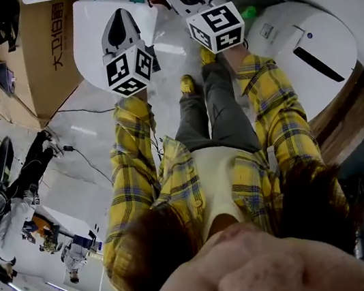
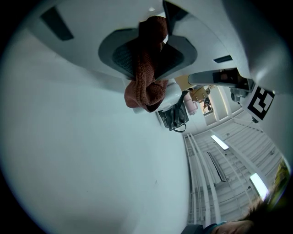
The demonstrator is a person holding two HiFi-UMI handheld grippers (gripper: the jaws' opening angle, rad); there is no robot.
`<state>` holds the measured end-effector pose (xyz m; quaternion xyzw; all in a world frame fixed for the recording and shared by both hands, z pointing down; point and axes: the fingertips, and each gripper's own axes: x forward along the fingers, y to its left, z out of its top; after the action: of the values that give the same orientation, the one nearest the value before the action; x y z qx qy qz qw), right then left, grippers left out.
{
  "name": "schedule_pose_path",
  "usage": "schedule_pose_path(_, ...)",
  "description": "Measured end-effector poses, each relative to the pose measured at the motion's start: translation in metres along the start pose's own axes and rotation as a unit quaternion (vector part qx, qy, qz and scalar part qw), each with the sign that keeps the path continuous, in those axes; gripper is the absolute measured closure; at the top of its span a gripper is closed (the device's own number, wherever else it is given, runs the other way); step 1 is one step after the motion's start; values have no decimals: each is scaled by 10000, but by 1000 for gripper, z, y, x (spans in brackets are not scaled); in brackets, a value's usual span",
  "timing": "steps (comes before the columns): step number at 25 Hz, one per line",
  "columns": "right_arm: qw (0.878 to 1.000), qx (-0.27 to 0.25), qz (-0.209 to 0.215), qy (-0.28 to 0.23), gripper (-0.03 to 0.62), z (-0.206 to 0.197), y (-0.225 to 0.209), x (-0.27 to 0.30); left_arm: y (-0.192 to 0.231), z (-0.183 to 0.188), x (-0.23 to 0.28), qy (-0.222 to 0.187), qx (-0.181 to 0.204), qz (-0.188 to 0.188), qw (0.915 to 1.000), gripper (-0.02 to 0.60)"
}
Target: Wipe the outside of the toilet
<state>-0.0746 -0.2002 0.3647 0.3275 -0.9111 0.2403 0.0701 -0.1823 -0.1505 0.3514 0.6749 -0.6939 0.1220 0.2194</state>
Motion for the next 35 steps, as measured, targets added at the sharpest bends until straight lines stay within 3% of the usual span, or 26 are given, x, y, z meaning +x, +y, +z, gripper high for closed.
schedule_pose_path(9,9997,-11,-46,253,471,-31,-14,16,5,-27,15,143,195,129,9996,574)
schedule_pose_path(23,9968,32,-235,758,471,-90,-35,35,10,-73,40,427,355,-70,9984,574)
schedule_pose_path(35,9921,203,-401,1171,471,-136,-47,49,20,-105,44,711,469,-26,9964,574)
